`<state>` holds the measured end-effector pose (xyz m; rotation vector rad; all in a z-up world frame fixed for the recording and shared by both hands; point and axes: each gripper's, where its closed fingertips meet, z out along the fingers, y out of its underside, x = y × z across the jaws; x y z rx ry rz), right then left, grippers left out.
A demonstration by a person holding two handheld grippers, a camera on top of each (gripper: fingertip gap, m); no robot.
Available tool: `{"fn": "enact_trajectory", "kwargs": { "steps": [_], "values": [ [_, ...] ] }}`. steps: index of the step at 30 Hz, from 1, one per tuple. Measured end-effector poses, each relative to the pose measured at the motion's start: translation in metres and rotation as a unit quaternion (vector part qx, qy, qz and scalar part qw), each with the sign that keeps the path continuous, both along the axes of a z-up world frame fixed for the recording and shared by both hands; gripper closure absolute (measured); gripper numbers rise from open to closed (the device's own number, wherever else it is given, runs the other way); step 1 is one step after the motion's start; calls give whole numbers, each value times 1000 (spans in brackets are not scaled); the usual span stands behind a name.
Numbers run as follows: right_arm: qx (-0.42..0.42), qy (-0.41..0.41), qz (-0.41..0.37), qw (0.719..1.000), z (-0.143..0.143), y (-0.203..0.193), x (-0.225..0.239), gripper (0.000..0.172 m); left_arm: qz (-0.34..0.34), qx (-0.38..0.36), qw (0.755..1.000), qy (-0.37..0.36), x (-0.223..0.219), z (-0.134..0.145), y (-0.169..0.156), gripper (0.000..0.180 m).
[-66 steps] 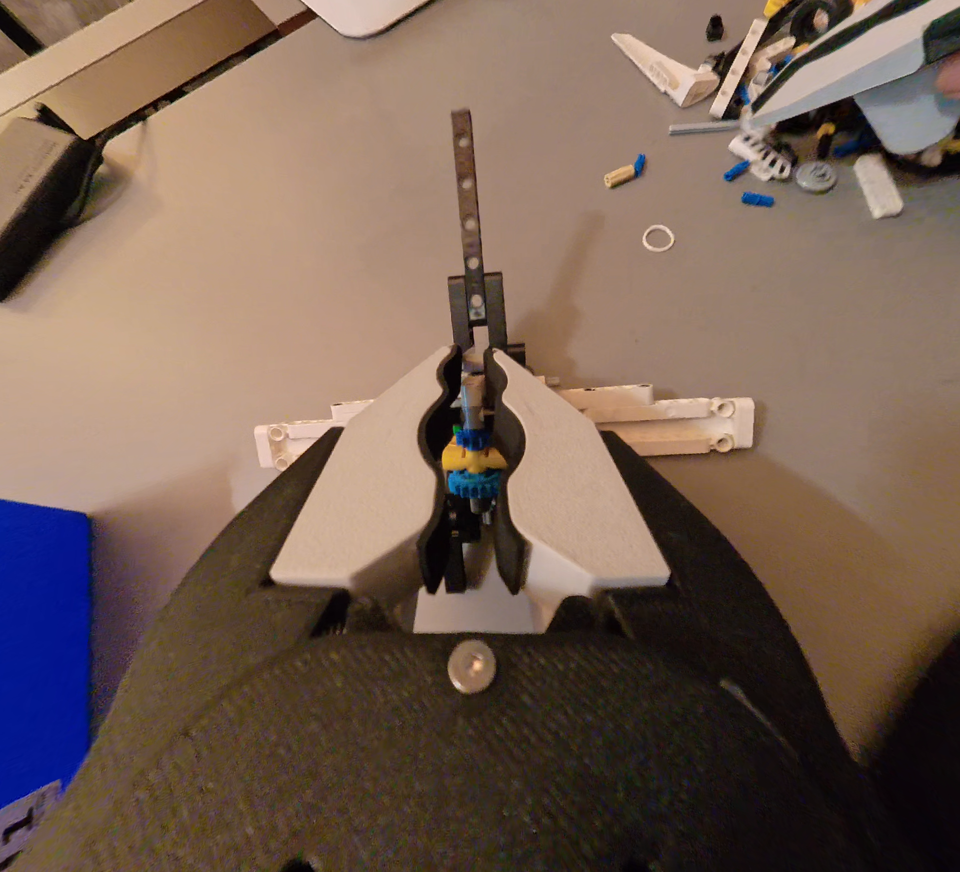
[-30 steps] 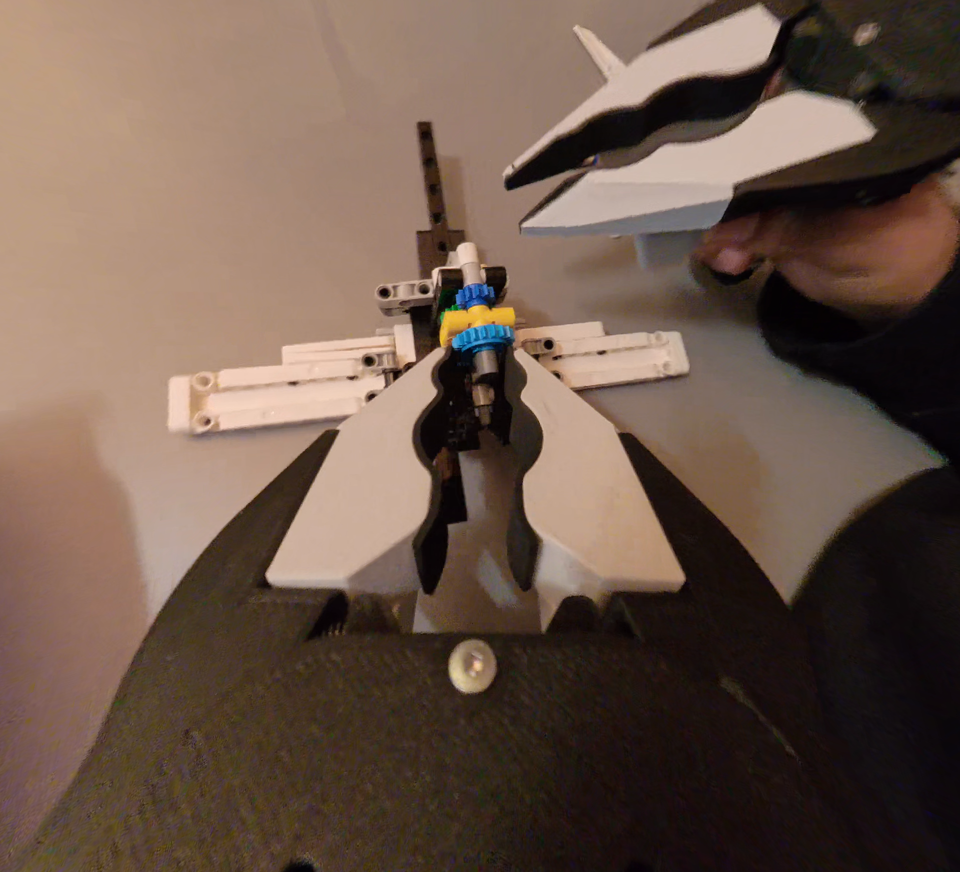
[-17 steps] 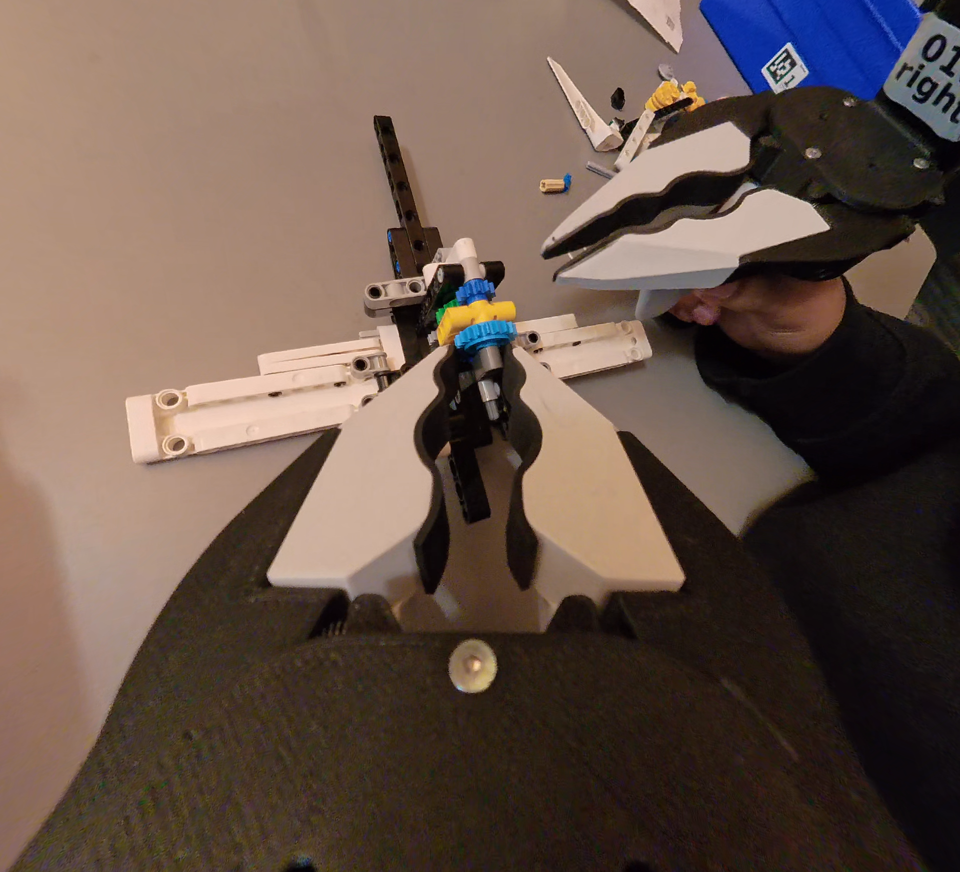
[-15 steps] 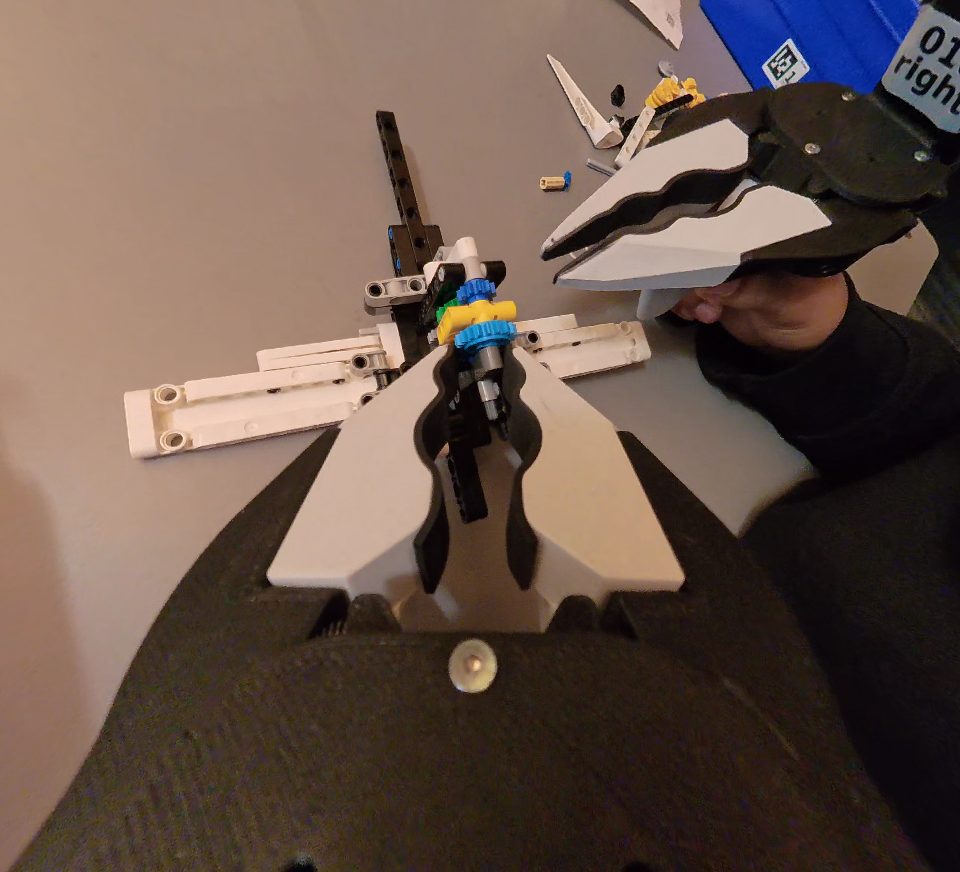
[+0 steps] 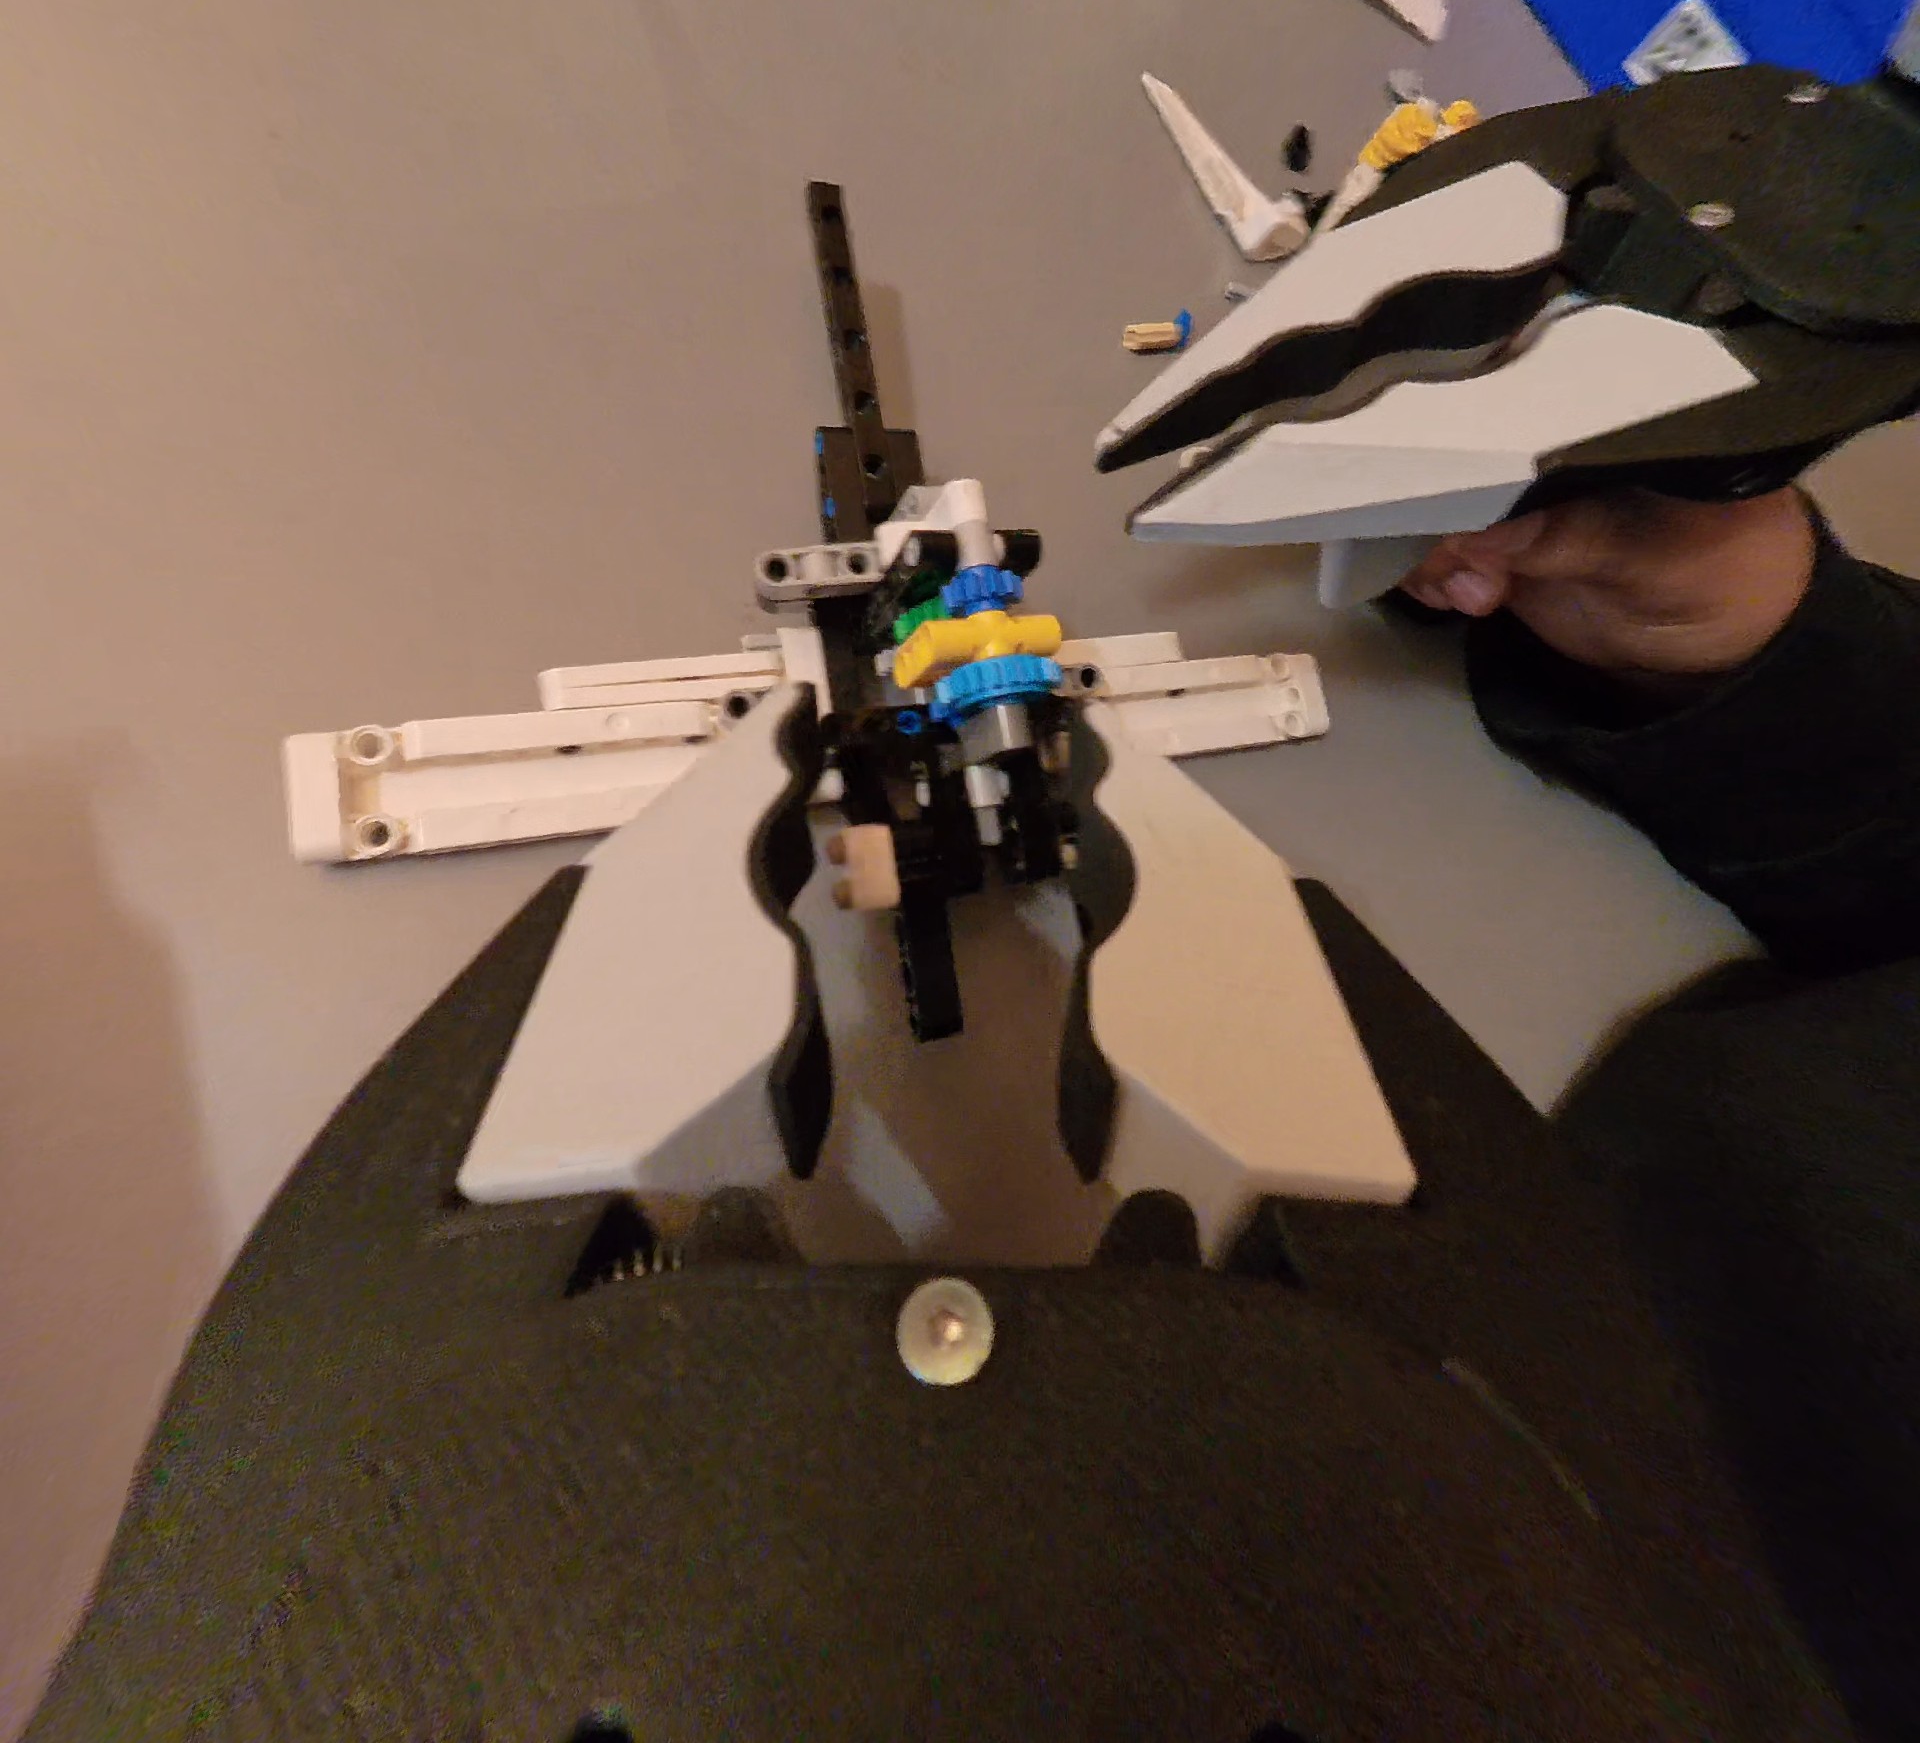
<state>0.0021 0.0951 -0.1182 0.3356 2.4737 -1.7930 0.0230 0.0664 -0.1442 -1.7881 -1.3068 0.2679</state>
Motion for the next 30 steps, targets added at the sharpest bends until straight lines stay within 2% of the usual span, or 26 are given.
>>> {"fn": "enact_trajectory", "kwargs": {
  "steps": [6,11,13,17,20,23,25,30],
  "values": [
    [14,19,-3,1000,-3,-2,1,161,2,-60,998,23,-5,-1,0,130],
    [13,21,-5,1000,-3,-2,1,161,-8,-100,995,28,-7,-5,0,145],
    [11,20,-6,1000,-2,-1,0,161,-18,-97,995,29,-5,-3,4,157],
    [8,18,-6,1000,-1,-1,0,160,-29,-109,993,28,-2,-4,2,158],
    [8,28,-2,1000,0,1,-1,158,-84,-130,987,31,6,-4,1,158],
    [1,40,30,999,2,2,6,154,-203,-149,967,38,29,-5,5,157],
    [-2,42,68,997,3,1,18,149,-264,-135,954,32,44,-5,8,157],
    [5,58,174,983,-1,-4,59,150,-333,-126,934,24,54,-6,4,156]
  ]
}}
